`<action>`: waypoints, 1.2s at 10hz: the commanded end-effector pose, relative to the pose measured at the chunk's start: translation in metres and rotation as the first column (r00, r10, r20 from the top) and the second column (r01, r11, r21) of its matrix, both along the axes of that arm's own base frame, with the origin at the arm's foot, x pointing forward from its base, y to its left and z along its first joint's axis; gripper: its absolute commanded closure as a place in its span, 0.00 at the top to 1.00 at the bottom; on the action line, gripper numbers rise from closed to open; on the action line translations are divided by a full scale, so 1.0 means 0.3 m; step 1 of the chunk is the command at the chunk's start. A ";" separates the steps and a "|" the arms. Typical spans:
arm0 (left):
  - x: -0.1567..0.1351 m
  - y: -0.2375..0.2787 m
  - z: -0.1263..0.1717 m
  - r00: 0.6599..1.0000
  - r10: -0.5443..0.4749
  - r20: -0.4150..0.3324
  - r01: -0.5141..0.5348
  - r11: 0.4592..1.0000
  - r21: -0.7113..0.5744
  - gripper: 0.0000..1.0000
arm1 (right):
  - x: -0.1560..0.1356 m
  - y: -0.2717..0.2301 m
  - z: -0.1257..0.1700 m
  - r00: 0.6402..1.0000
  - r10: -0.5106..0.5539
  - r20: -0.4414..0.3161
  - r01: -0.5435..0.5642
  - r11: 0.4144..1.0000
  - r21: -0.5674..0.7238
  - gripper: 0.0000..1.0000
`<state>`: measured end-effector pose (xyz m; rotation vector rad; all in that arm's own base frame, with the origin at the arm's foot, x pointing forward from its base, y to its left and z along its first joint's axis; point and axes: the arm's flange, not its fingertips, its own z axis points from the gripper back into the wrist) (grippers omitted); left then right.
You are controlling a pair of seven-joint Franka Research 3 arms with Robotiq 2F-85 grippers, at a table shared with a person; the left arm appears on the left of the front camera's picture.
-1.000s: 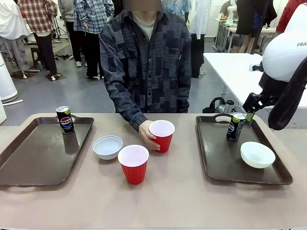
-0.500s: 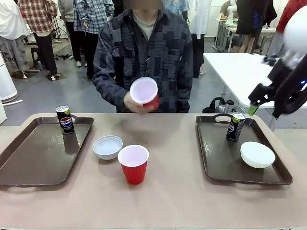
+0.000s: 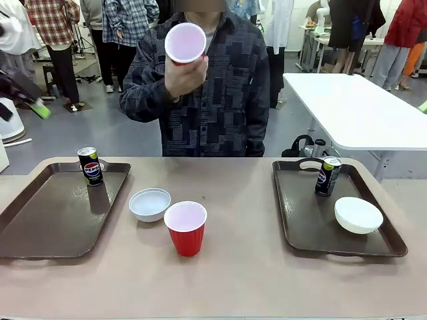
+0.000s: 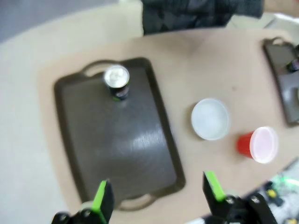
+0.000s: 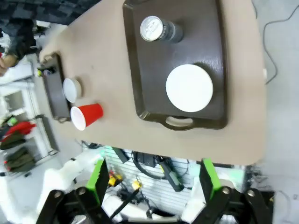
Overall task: Prepare tableware on both trays.
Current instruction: Pick up a Picnic Bowl from the table and place it on a Handle tray.
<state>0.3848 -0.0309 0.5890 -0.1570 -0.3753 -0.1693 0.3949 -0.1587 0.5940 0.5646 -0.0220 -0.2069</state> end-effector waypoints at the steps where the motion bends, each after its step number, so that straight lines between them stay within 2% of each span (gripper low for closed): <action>1: 0.155 -0.099 -0.052 0.992 0.025 -0.125 -0.012 0.995 0.099 1.00 | 0.025 -0.110 -0.032 0.999 0.015 -0.034 -0.011 0.994 0.104 1.00; 2: 0.203 -0.167 -0.082 0.990 0.035 -0.140 -0.016 0.991 0.135 1.00 | -0.002 -0.170 -0.063 0.998 0.040 -0.040 -0.033 0.987 0.159 1.00; 4: 0.284 -0.272 -0.150 0.969 0.030 -0.244 -0.003 0.994 0.113 1.00 | -0.067 -0.251 -0.116 0.996 0.070 -0.047 -0.058 0.974 0.220 1.00; 6: 0.304 -0.316 -0.233 0.971 0.050 -0.234 -0.026 0.994 0.104 1.00 | -0.113 -0.268 -0.198 0.992 0.105 -0.075 -0.085 0.968 0.236 1.00; 7: 0.280 -0.300 -0.248 0.974 0.042 -0.224 -0.025 0.996 0.080 1.00 | -0.132 -0.255 -0.232 0.995 0.094 -0.040 -0.083 0.970 0.228 1.00; 8: 0.302 -0.315 -0.244 0.970 0.013 -0.244 0.013 0.994 0.104 1.00 | -0.124 -0.223 -0.235 0.995 -0.027 0.091 0.017 0.994 0.111 1.00; 9: 0.302 -0.315 -0.244 0.970 0.013 -0.244 0.013 0.994 0.104 1.00 | -0.122 -0.273 -0.199 0.994 0.086 -0.073 -0.067 0.970 0.232 1.00; 10: 0.307 -0.316 -0.259 0.968 0.016 -0.249 0.009 0.995 0.099 1.00 | -0.115 -0.278 -0.214 0.998 0.054 -0.030 -0.047 0.980 0.194 1.00; 11: 0.269 -0.302 -0.321 0.979 0.029 -0.204 -0.015 0.997 0.071 1.00 | -0.087 -0.255 -0.256 0.999 -0.042 0.001 0.041 0.980 0.196 1.00; 12: 0.254 -0.294 -0.389 0.985 0.046 -0.169 -0.034 0.997 0.070 1.00 | -0.066 -0.245 -0.312 0.997 -0.054 -0.061 0.066 0.975 0.212 1.00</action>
